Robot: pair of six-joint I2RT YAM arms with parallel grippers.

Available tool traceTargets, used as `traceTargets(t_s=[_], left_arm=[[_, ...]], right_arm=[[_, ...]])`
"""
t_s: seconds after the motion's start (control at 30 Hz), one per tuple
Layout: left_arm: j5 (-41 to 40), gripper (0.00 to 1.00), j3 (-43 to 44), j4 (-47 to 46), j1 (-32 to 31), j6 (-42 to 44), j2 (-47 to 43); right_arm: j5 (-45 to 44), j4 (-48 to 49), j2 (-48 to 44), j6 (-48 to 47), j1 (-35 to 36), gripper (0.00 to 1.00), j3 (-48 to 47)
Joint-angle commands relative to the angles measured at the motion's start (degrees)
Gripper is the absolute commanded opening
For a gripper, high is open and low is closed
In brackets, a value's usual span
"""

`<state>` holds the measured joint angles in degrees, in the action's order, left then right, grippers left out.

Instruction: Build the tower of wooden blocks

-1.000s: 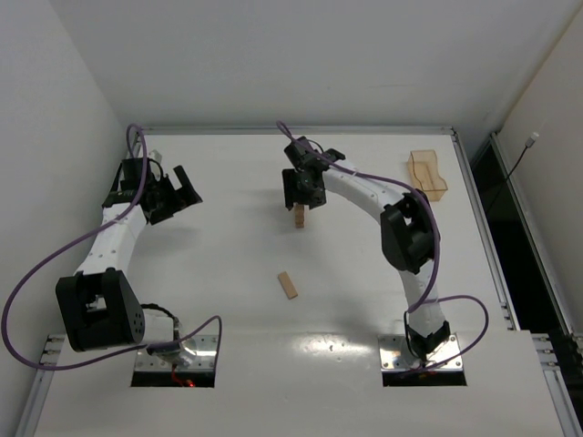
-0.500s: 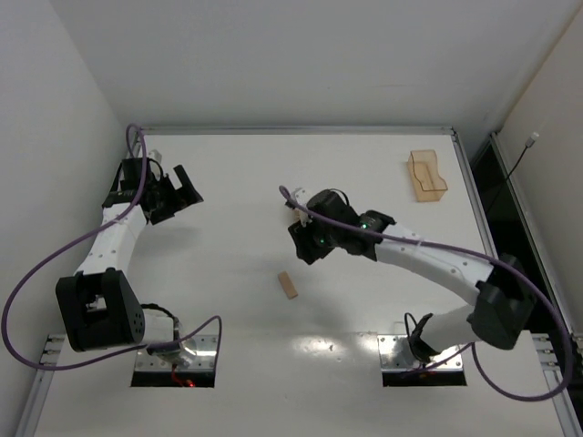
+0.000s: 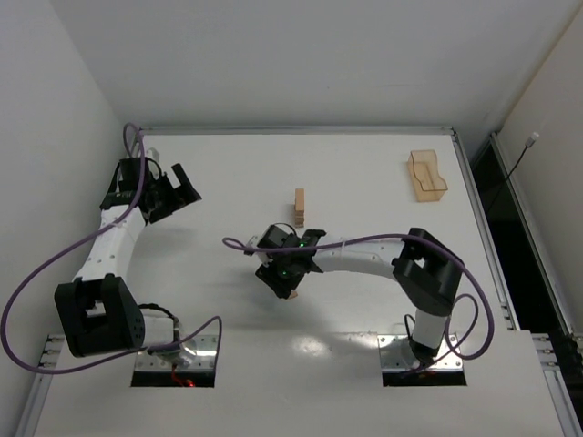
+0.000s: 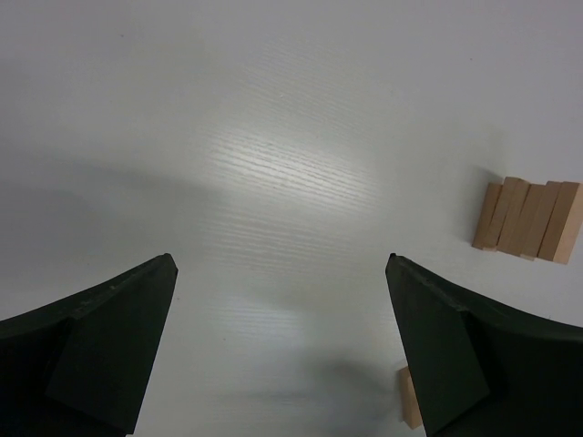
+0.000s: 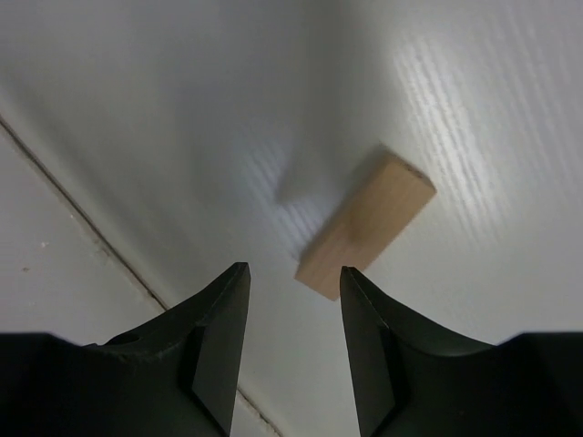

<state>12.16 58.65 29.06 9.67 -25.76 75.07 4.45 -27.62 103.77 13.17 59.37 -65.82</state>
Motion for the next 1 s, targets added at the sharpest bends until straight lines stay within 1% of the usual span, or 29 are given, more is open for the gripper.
traceTargets(t_s=[0.0,0.17,0.23,0.27,0.33,0.5,0.63,0.7,0.73,0.8,0.97], left_arm=[[-0.39,1.0,1.46,-1.37,-0.18,0.09,-1.77],[-0.39,1.0,1.46,-1.37,-0.18,0.09,-1.24],[-0.39,1.0,1.46,-1.37,-0.18,0.09,-1.24],[-0.39,1.0,1.46,-1.37,-0.18,0.09,-1.24],[-0.39,1.0,1.46,-1.37,-0.18,0.09,-1.24],[-0.39,1.0,1.46,-1.9,-0.18,0.09,-1.24],[-0.39,1.0,1.46,-1.9,-0.18,0.09,-0.71],[-0.39,1.0,1.46,-1.9,-0.18,0.09,-0.71],[-0.39,1.0,1.46,-1.9,-0.18,0.09,-0.71],[-0.39,1.0,1.46,-1.9,-0.18,0.09,-0.71],[-0.91,1.0,1.46,-1.9,-0.18,0.09,-0.18]], right_arm=[[-2.86,-2.35,-0.24,0.72,2.15,0.41,-5.19],[-4.62,-4.11,2.93,1.85,3.38,0.41,-8.0],[-6.72,-4.64,3.54,2.38,3.38,0.41,-8.53],[-6.73,-4.64,3.55,2.39,2.77,0.41,-8.53],[-9.63,-4.64,3.55,2.92,2.76,0.42,-8.53],[-10.25,-5.17,3.55,4.93,1.54,0.45,-7.48],[-7.18,-4.64,4.07,5.46,0.13,0.45,-6.86],[-3.85,-4.64,4.95,5.46,-1.45,0.45,-6.86],[-2.96,-4.64,5.48,5.46,-1.45,0.42,-6.86],[-1.55,-4.64,6.19,5.46,-3.03,0.42,-6.86],[1.26,-3.94,7.32,5.46,-3.65,0.42,-5.63]])
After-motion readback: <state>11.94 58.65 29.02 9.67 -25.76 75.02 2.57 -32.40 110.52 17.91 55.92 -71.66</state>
